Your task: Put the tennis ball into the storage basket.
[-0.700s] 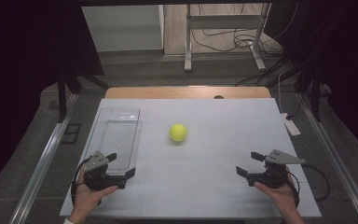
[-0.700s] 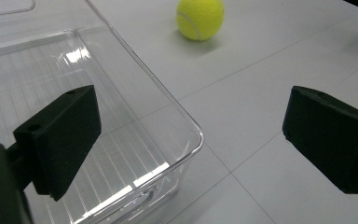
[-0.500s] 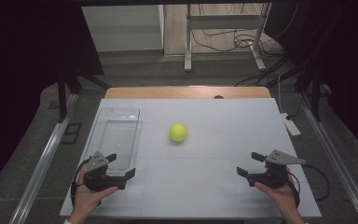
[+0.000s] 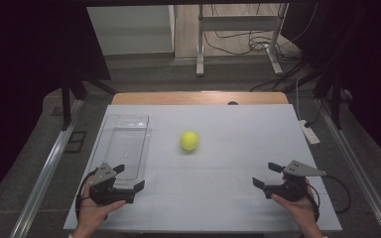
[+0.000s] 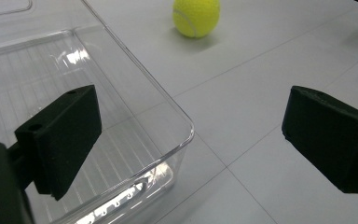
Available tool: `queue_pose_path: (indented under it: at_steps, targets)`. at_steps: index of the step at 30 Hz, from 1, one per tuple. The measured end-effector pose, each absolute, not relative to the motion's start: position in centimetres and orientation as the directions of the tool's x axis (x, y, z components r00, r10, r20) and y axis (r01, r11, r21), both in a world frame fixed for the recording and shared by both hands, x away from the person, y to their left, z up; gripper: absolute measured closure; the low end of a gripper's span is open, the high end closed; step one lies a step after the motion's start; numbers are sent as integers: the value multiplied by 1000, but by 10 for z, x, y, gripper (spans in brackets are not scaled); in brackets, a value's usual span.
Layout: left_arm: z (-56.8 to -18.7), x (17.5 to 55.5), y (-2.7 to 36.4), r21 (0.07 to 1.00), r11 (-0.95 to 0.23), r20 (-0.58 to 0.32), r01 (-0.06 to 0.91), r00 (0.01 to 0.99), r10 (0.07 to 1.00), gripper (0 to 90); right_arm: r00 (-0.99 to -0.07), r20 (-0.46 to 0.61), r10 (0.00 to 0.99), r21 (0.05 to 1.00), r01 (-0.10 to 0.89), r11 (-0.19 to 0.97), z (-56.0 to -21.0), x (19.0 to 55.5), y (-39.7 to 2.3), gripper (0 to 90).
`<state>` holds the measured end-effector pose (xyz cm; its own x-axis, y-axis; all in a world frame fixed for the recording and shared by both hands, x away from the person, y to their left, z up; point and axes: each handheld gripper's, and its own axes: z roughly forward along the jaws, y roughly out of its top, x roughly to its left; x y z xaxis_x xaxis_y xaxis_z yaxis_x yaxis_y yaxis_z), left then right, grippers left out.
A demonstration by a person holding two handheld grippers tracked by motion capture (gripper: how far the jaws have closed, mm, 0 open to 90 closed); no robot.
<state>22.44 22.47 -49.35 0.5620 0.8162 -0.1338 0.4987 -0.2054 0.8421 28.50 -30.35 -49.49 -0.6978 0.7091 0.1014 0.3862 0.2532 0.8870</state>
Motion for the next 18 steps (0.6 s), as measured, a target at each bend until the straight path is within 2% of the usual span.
queue_pose_path:
  at_steps: [18]
  targets:
    - [-490, 225, 222, 846, -215, -130, 488, 580, 804, 55, -688, 104, 719, 883, 397, 252, -497, 286, -305, 123]
